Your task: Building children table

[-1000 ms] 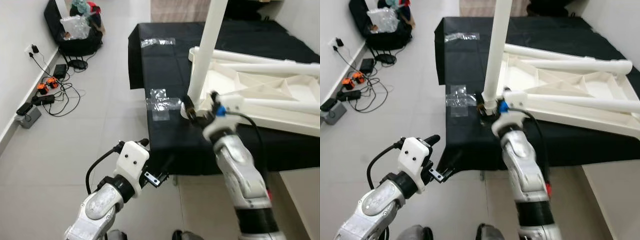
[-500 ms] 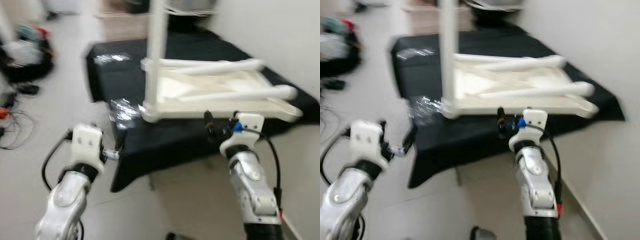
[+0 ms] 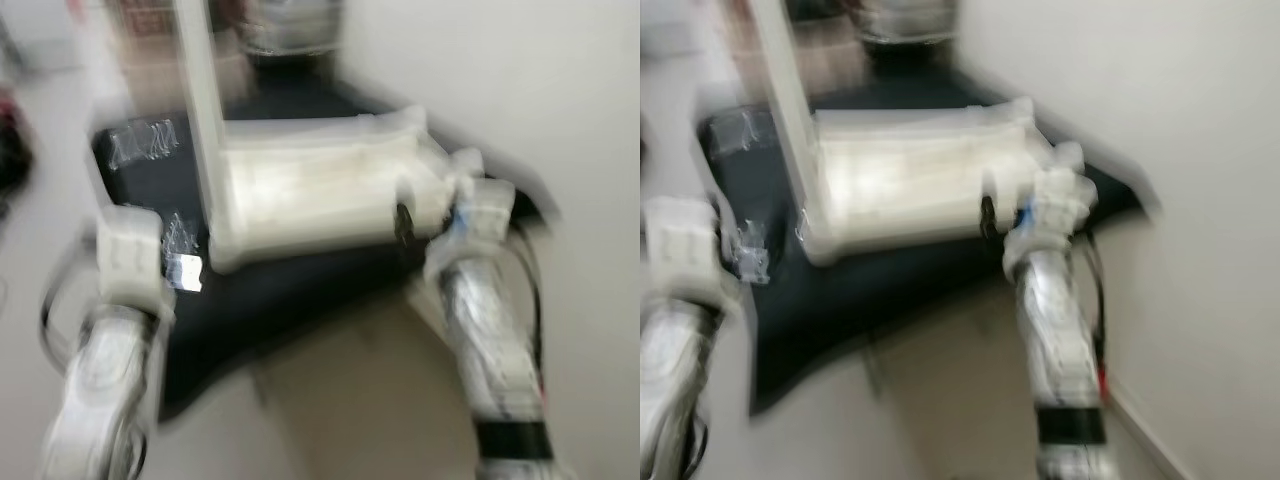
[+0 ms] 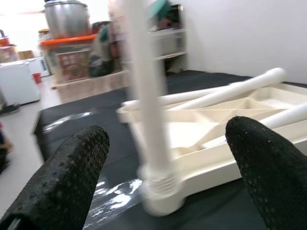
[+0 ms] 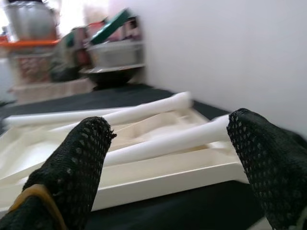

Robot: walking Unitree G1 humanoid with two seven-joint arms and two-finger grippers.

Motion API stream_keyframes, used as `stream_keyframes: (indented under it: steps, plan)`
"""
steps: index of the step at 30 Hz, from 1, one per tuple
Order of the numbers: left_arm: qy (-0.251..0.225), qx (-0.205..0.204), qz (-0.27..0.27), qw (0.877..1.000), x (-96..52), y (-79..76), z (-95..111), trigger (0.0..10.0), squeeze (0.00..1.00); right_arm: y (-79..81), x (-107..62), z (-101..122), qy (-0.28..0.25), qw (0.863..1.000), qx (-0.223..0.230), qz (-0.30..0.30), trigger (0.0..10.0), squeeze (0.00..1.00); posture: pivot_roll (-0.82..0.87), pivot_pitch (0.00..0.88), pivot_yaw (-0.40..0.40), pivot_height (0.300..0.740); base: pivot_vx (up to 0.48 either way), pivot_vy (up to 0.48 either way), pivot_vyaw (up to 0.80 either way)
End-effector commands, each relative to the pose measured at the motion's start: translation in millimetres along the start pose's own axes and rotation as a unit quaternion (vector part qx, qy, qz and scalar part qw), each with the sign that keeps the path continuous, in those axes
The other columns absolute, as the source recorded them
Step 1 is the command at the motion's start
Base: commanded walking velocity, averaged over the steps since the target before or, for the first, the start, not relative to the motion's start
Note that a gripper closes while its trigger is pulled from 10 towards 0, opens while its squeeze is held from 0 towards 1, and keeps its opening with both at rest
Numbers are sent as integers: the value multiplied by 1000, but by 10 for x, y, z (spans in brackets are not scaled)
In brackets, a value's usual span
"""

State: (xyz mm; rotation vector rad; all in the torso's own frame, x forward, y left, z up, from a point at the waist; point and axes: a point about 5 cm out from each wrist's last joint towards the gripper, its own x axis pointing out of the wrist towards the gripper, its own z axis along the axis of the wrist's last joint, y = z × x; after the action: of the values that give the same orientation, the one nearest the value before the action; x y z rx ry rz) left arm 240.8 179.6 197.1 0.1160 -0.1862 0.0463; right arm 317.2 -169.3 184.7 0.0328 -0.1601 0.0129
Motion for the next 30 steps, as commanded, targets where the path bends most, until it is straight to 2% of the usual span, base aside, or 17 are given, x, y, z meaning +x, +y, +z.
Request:
stream_keyframes:
  steps: [1, 4, 8, 16, 22, 30]
  plan:
    - [4, 11, 3, 1000, 3, 4, -12, 10000, 0, 5, -3, -74, 20, 1000, 5, 4, 10000, 0, 76, 35, -57, 740, 0, 0, 0]
    - [0, 9, 9, 1000, 13, 20, -3, 10000, 0, 75, 5, -61, 13, 999, -3, 30, 10000, 0, 79, 35, -57, 740, 0, 0, 0]
    - [0, 1, 6, 1000, 21, 3, -3, 10000, 0, 108, 15, -55, 12, 999, -9, 41, 10000, 0, 77, 32, -58, 740, 0, 0, 794]
    - [2, 2, -7, 1000, -2, -77, -6, 10000, 0, 115, 27, -65, 17, 999, -11, 44, 10000, 0, 74, 22, -57, 740, 0, 0, 695]
    - [2, 1, -4, 1000, 4, -83, -11, 10000, 0, 112, 38, -82, 21, 999, -14, 47, 10000, 0, 73, 19, -61, 740, 0, 0, 293]
    - [1, 2, -3, 1000, 4, -83, -11, 10000, 0, 149, 40, -102, 27, 998, -16, 55, 10000, 0, 75, 17, -63, 740, 0, 0, 792]
